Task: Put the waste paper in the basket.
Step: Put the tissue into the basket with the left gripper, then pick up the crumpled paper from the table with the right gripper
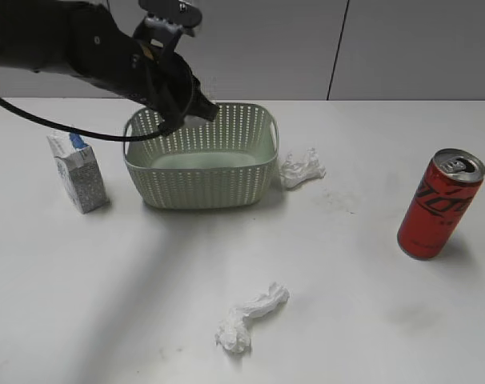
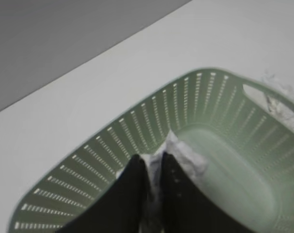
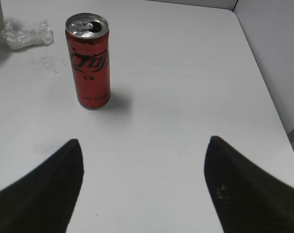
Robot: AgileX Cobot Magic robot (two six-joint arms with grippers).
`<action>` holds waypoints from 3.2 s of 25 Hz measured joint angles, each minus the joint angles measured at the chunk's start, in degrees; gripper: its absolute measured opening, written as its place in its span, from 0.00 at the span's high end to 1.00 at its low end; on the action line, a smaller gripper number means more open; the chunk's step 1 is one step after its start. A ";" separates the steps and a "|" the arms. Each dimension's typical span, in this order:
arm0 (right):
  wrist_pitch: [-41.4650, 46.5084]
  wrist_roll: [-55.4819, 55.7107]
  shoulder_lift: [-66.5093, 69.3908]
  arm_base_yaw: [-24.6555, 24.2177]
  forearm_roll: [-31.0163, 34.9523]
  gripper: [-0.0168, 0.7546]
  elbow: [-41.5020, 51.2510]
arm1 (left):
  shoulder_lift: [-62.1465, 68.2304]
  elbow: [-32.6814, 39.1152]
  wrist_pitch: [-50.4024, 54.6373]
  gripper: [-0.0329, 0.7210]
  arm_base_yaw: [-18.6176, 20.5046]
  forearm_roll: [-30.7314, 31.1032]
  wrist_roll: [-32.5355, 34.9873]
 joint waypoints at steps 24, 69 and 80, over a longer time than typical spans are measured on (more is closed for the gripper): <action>0.00 0.00 0.00 0.00 2.16 0.22 0.00 | -0.96 -21.27 48.58 0.17 1.90 10.85 -16.54; -12.49 -46.54 100.67 41.33 11.95 0.22 -40.98 | -104.68 47.06 49.08 0.18 25.19 7.80 -18.78; -13.67 -46.50 110.42 46.33 5.38 0.27 -42.18 | -111.83 48.16 47.56 0.18 25.19 6.68 -18.78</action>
